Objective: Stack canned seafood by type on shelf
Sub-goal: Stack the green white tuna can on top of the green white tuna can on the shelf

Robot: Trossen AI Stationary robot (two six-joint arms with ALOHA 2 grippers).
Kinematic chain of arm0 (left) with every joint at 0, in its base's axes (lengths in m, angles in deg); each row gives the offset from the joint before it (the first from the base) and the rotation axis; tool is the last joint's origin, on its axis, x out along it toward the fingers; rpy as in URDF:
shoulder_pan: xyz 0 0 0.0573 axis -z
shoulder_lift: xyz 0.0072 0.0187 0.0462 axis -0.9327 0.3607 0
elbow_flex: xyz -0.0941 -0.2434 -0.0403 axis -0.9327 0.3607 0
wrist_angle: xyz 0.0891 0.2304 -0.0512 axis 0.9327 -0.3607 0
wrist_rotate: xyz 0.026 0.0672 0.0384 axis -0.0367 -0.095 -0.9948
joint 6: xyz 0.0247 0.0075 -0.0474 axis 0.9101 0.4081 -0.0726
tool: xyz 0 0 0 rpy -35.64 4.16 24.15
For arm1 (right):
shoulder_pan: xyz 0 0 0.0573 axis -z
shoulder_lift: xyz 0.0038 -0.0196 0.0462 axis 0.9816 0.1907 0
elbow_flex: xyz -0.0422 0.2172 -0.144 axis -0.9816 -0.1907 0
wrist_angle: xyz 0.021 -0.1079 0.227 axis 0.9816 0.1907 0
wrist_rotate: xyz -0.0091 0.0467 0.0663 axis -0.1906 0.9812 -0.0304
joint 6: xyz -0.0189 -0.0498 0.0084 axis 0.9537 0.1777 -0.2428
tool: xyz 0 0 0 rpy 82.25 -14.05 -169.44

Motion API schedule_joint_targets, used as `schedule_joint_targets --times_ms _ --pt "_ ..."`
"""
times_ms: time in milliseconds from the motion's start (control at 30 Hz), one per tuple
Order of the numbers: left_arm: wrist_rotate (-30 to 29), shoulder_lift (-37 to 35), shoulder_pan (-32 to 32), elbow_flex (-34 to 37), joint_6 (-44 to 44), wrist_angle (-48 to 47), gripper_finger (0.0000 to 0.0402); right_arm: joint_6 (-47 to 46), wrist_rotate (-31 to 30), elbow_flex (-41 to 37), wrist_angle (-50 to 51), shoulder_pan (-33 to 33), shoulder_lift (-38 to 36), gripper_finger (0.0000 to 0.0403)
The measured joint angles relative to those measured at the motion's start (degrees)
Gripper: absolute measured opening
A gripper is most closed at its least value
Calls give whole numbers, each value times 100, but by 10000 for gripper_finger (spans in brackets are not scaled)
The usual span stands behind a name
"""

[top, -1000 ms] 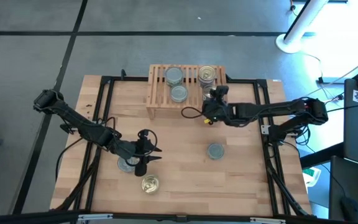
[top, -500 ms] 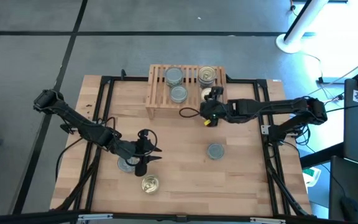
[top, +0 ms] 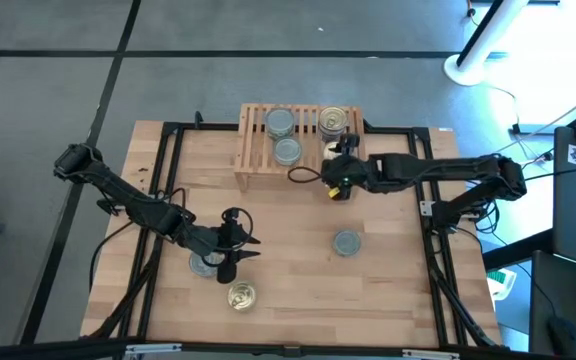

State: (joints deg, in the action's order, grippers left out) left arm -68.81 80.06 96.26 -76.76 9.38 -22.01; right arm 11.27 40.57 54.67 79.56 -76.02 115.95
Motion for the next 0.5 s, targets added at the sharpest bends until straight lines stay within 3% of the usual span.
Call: schedule_joint_targets --times_ms 200,500 --pt "2 0 0 0 -30 0 131 2 -16 392 212 -134 -6 287" --pt "145 0 213 -2 -12 -4 131 -168 13 612 166 -916 -11 287"
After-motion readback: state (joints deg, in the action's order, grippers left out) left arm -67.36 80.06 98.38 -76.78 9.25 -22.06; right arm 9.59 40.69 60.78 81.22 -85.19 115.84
